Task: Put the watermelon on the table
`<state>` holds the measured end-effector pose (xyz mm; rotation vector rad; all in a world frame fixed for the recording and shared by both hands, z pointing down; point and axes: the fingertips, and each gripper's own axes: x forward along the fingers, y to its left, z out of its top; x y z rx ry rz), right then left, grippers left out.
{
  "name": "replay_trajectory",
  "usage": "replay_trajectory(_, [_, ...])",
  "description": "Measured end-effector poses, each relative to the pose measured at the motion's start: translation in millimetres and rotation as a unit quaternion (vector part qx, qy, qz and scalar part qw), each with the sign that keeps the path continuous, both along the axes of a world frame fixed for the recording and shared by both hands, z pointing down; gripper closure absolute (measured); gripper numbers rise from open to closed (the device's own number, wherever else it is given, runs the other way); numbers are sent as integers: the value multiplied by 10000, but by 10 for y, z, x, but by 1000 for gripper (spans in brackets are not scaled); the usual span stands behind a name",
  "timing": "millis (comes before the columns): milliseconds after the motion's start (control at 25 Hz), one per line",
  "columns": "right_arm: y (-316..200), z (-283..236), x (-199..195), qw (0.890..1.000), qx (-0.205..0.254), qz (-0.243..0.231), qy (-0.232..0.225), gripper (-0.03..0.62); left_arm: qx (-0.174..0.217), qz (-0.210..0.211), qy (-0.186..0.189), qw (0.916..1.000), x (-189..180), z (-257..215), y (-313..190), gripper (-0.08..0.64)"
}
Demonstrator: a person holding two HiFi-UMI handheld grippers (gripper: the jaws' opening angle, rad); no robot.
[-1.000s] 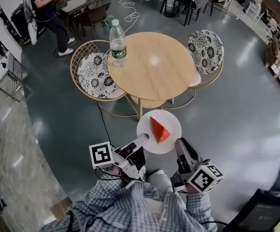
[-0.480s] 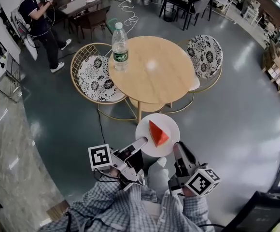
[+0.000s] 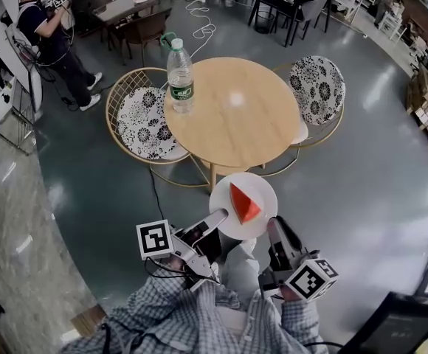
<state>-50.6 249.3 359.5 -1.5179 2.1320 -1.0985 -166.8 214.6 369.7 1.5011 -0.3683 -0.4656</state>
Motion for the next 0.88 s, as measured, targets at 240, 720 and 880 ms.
replay_trajectory(240, [-377,20,304,9999,11,-150,-53,518,-31,-133,-43,9999,294,10,-335,509])
replay_trajectory(720, [-1048,-22,866,9989,112,-423,-184,518,-107,-457,-8,9989,833,10,-927,509])
replay_trajectory(880, [-1185,17,1057,9987,51,-494,-110,518,-118,-491,-74,9987,1028,19,-1053,509])
